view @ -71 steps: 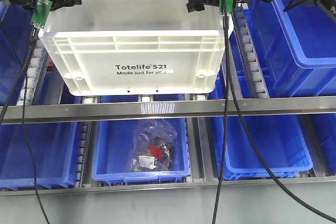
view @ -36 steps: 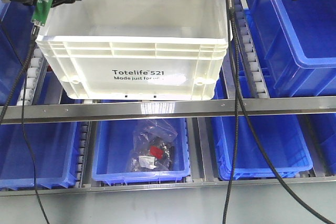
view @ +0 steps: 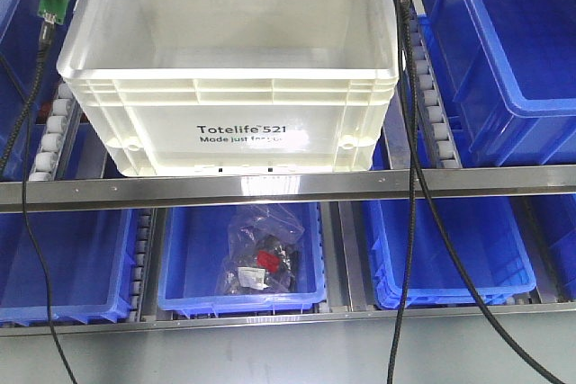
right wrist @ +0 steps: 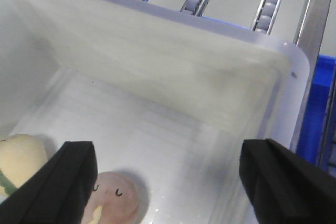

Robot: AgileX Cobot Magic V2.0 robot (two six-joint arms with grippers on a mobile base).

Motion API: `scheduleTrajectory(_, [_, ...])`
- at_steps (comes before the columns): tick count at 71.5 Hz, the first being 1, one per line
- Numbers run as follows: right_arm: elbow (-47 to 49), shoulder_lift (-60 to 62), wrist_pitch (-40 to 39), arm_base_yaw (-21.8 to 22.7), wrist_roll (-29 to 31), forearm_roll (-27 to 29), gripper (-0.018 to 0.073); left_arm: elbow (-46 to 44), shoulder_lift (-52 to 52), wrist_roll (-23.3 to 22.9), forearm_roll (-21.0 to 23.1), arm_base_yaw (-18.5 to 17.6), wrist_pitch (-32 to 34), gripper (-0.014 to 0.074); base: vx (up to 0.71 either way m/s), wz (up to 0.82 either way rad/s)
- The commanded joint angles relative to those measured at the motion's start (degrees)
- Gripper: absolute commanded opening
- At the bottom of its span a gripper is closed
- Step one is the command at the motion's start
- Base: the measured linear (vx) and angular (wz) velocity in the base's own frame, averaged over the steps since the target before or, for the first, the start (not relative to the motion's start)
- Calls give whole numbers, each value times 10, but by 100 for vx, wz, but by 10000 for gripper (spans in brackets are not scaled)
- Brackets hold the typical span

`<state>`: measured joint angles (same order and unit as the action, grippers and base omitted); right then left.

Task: Place moving items into box and shelve
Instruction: 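Open both grippers and release the crate rims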

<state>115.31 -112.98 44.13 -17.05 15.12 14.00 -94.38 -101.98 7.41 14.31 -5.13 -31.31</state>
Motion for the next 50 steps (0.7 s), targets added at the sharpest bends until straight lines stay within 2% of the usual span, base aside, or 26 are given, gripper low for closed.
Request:
scheduleTrajectory(1, [20,40,-8,2,-7,13,589,-20,38,-3,10,-2,0,568,0,0])
scheduleTrajectory(13, [20,41,62,2,-12,11,589,-7,47,-1,8,-2,-25,566,0,0])
scheduleTrajectory(19, [20,41,73,2,-26,12,589,36,69,-1,9,-2,-3,566,0,0])
scheduleTrajectory(37, [19,68,60,2,-31,15,589,227,182,-1,5,-2,121,566,0,0])
scheduleTrajectory(50, [-5,85,41,2,-31,20,589,248,237,-1,-31,-2,127,566,0,0])
